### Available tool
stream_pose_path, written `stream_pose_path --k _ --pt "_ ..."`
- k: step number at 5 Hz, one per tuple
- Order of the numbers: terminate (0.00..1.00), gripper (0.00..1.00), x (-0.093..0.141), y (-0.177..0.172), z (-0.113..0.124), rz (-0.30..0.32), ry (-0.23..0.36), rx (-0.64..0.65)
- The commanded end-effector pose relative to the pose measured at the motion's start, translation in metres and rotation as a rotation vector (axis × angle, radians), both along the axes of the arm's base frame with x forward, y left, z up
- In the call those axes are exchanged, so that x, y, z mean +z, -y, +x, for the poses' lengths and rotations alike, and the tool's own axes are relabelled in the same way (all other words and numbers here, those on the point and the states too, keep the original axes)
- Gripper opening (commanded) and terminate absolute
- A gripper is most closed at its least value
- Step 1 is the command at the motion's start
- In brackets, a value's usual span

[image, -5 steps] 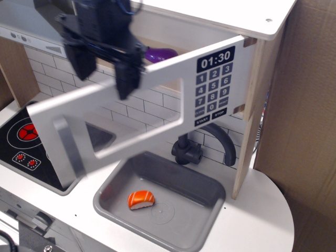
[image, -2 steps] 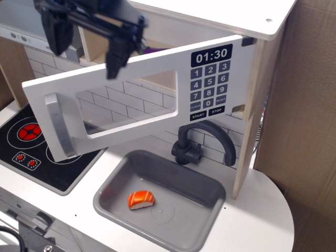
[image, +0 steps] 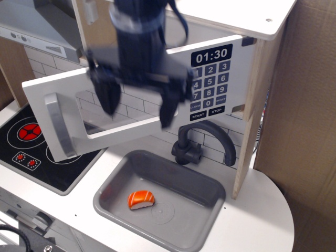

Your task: Close microwave

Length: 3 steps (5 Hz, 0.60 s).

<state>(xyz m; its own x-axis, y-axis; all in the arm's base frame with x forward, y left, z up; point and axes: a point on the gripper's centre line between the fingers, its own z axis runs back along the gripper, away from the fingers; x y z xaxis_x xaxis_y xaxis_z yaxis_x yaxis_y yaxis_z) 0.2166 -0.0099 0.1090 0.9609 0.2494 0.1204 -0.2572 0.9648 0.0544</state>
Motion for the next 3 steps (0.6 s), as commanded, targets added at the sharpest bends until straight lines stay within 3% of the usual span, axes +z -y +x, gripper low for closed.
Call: stream_pose_path --k 1,3 --pt "0.00 1.00 -0.025 -0.022 0.030 -0.017 0.072 -0.074" --pt "0.00 1.00 -0.034 -0.049 0.056 0.018 0.105 -0.139"
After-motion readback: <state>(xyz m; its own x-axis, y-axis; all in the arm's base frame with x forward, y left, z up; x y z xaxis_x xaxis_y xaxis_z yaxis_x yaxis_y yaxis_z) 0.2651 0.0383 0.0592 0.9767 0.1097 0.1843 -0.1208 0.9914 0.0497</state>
